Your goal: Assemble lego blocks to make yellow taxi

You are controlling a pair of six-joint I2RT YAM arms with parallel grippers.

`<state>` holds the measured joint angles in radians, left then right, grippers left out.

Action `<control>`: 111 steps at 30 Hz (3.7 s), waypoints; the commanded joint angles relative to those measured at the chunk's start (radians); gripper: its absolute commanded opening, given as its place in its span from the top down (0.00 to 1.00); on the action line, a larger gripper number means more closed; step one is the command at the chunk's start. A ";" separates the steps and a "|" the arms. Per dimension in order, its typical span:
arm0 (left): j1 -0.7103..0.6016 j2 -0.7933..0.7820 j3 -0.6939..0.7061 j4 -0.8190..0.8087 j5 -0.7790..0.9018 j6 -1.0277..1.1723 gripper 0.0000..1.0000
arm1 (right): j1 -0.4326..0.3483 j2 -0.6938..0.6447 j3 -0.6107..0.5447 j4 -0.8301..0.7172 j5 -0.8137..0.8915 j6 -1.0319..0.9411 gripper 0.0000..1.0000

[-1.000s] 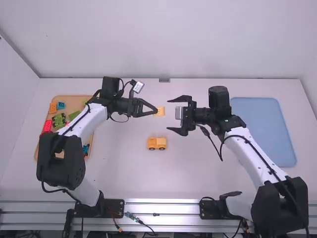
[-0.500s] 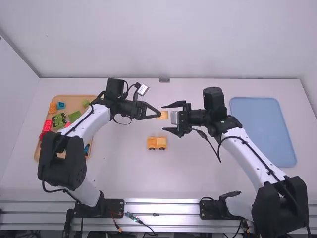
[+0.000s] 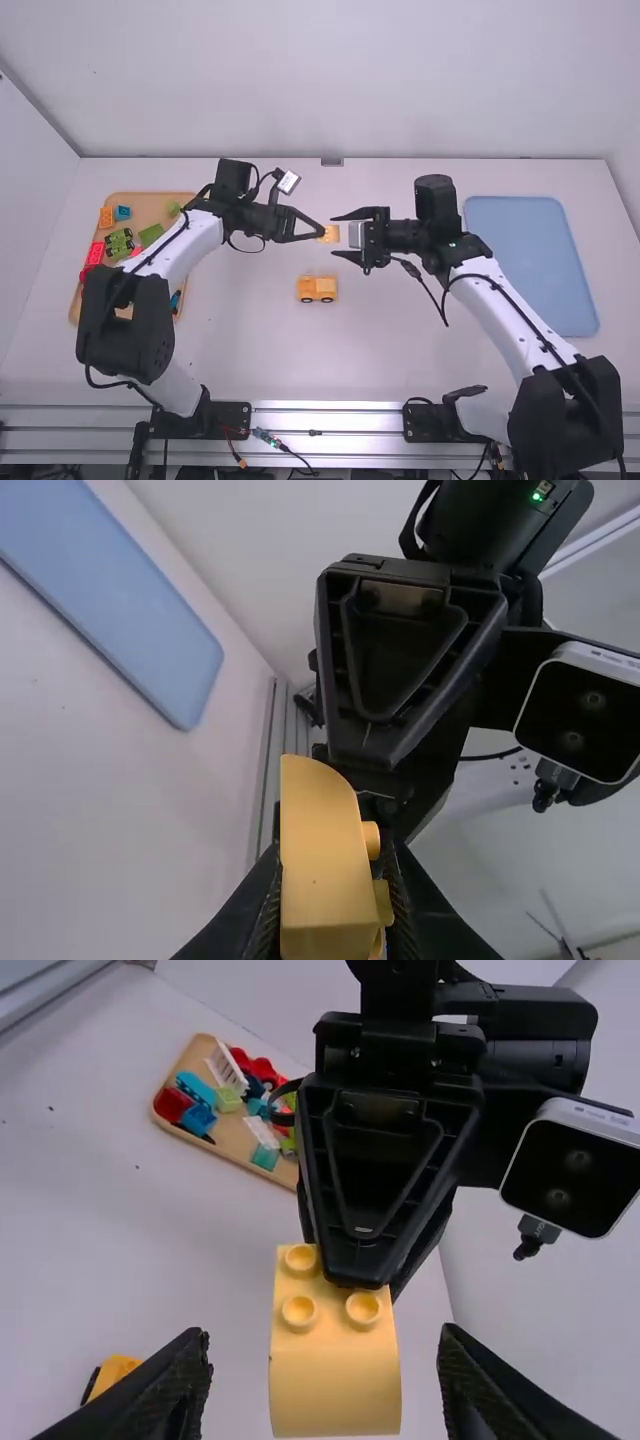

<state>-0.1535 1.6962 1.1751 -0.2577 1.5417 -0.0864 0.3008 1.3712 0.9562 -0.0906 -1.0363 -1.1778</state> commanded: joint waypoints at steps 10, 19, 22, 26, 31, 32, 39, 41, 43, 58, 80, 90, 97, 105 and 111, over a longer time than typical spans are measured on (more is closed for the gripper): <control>-0.040 -0.008 -0.002 -0.002 0.029 0.007 0.98 | 0.028 -0.019 0.006 -0.006 0.039 0.004 0.56; -0.038 -0.008 0.000 -0.003 0.029 0.007 0.98 | 0.024 -0.020 0.006 -0.024 0.039 0.003 0.64; -0.039 -0.008 0.001 -0.003 0.029 0.007 0.98 | 0.011 -0.020 0.006 -0.023 0.039 0.003 0.66; -0.036 -0.008 0.001 -0.002 0.029 0.008 0.98 | 0.005 -0.020 0.006 -0.023 0.038 0.003 0.71; -0.043 -0.008 0.001 -0.002 0.029 0.011 0.98 | 0.006 -0.020 0.006 -0.023 0.039 0.003 0.71; -0.042 -0.008 0.001 -0.002 0.029 0.011 0.98 | 0.006 -0.020 0.006 -0.023 0.039 0.003 0.69; -0.043 -0.008 0.001 -0.002 0.029 0.011 0.98 | 0.005 -0.020 0.006 -0.026 0.041 0.003 0.58; -0.042 -0.008 0.001 -0.002 0.029 0.011 0.98 | 0.005 -0.020 0.006 -0.027 0.042 0.003 0.57; -0.042 -0.008 0.000 -0.002 0.029 0.011 0.98 | 0.005 -0.020 0.006 -0.029 0.043 0.003 0.57; -0.034 -0.008 0.001 -0.002 0.029 0.026 0.98 | -0.012 -0.020 0.006 -0.027 0.063 0.029 0.61; -0.011 -0.008 -0.005 -0.002 0.029 0.026 0.98 | 0.001 -0.020 0.006 -0.019 0.039 0.025 0.57; -0.010 -0.008 -0.005 -0.002 0.029 0.025 0.98 | 0.015 -0.020 0.006 -0.021 0.038 0.024 0.70; -0.010 -0.008 -0.005 -0.002 0.029 0.026 0.98 | 0.014 -0.020 0.006 -0.021 0.038 0.022 0.59; -0.011 -0.008 -0.005 -0.002 0.029 0.026 0.98 | 0.013 -0.020 0.006 -0.020 0.038 0.021 0.54; -0.010 -0.008 -0.005 -0.002 0.029 0.026 0.98 | 0.014 -0.020 0.006 -0.014 0.016 0.021 0.54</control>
<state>-0.1627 1.6958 1.1751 -0.2611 1.5444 -0.0795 0.3084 1.3712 0.9562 -0.1074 -0.9974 -1.1587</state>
